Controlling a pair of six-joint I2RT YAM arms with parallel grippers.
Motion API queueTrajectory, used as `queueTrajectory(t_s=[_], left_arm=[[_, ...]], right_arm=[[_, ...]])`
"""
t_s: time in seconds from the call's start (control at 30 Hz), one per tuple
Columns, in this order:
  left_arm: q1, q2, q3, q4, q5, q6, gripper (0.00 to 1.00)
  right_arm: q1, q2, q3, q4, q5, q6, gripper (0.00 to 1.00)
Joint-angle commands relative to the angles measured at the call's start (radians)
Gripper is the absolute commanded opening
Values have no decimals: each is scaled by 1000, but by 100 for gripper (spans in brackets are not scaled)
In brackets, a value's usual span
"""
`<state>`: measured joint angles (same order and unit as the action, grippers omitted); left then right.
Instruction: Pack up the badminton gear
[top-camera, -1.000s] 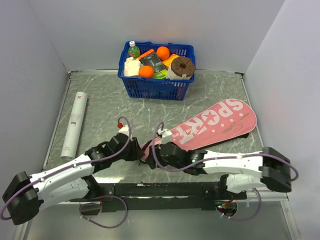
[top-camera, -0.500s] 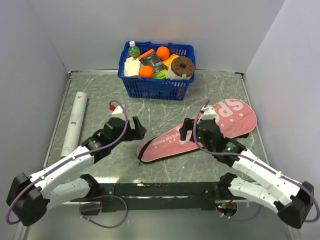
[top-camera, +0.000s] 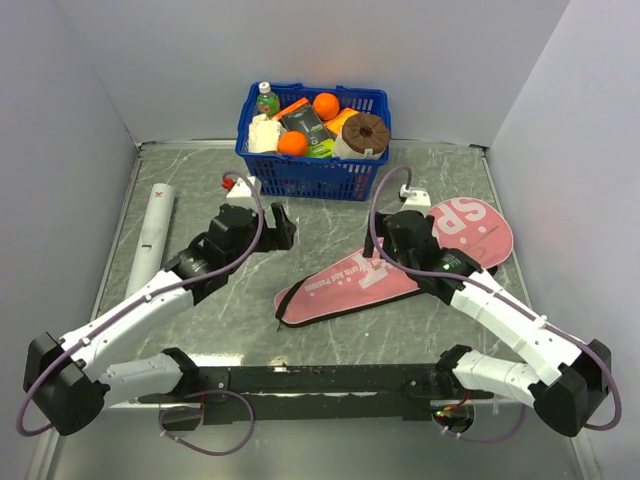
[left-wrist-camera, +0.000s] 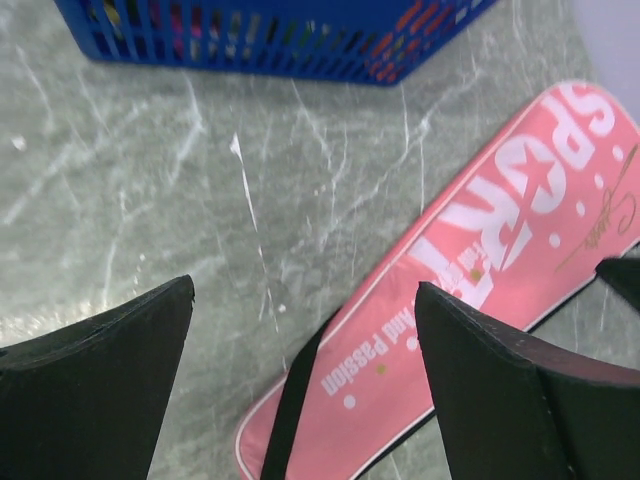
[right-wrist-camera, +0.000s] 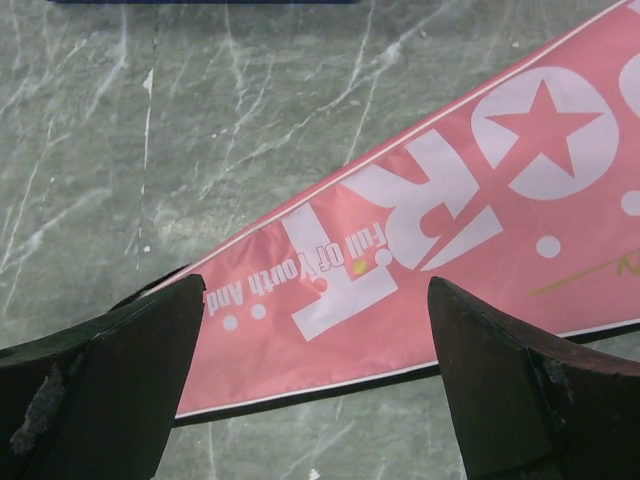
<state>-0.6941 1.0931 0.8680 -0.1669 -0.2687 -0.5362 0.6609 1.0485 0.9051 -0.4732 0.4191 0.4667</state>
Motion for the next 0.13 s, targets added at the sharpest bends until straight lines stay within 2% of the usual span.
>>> queueTrajectory(t_s=[0.0,0.07,0.1], left_arm=[[4,-4,80,-17,-69,59,96],[-1,-6,59,15,-17,114,97],[-8,-7,51,30,-3,130,97]], right_arm=[[-21,-59,-21,64,-50,-48,100],[-37,-90,-35,82,-71,-25,100],[-37,-88,-29,67,-22,-1,100]])
